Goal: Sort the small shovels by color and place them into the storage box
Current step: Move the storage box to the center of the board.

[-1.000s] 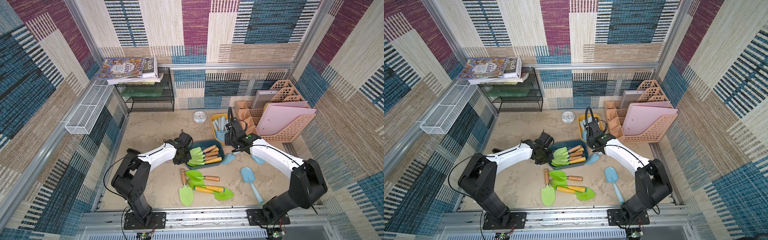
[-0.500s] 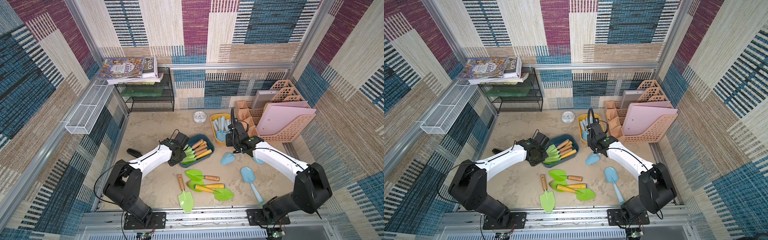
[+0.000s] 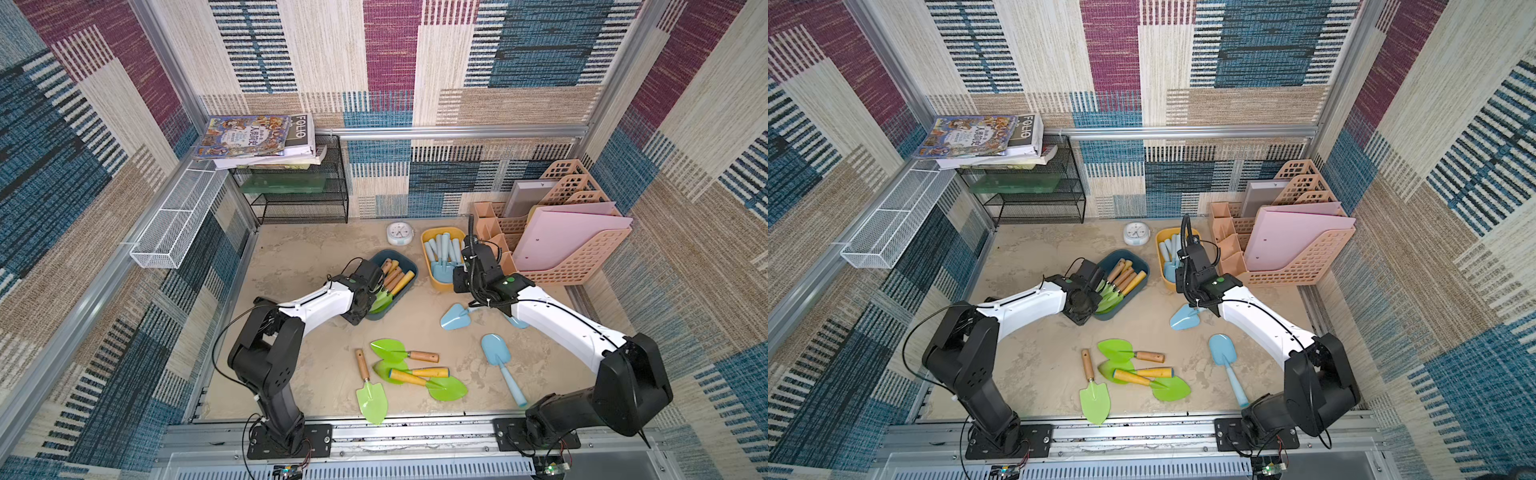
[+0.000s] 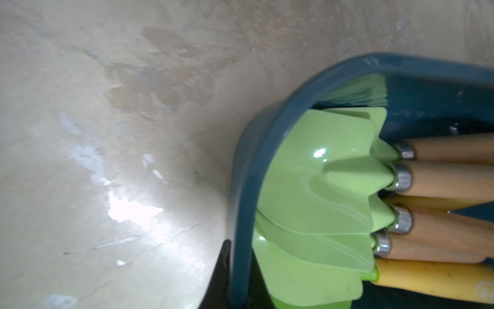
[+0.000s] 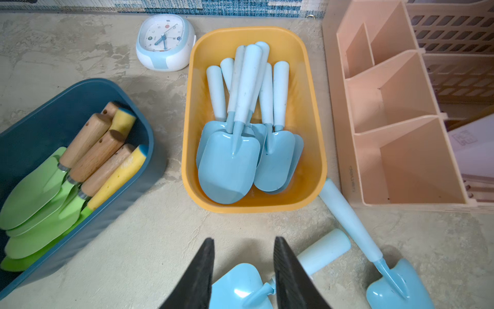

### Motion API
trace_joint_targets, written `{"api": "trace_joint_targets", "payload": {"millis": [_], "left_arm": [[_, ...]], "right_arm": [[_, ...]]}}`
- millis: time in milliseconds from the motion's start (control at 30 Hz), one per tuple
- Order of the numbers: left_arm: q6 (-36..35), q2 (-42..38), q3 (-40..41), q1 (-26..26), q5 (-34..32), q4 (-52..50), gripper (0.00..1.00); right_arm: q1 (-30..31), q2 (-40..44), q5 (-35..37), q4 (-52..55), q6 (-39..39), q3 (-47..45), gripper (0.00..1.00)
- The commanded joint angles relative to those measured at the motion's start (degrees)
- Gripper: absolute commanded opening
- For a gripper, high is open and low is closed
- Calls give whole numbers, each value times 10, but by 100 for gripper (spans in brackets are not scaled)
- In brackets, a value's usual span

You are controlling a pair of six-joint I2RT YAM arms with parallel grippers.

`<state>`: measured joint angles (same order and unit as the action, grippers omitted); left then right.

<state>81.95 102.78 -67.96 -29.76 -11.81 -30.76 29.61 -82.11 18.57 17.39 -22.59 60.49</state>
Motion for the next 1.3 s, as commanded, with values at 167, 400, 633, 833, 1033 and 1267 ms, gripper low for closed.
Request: {"api": "trace_joint_targets", "payload": {"millis": [167, 400, 633, 833, 1033, 1267], "left_arm": [[53, 96, -96, -12, 60, 72, 3], [54, 91, -89, -27, 70, 84, 20], [53, 56, -75, -43, 72, 96, 42], [14, 22, -76, -58, 75, 112, 48], [-145, -132, -4, -78, -61, 30, 57], [-261, -272, 75, -108, -86, -168, 60]], "right_arm": [[-10, 17, -12, -15, 3, -8, 40], [-12, 19, -10, -13, 4, -9, 40], [-13, 17, -10, -12, 5, -6, 40], [-11, 17, -23, -15, 8, -7, 40], [-11, 35, -22, -9, 13, -15, 40], [-12, 38, -45, -16, 25, -19, 40]]}}
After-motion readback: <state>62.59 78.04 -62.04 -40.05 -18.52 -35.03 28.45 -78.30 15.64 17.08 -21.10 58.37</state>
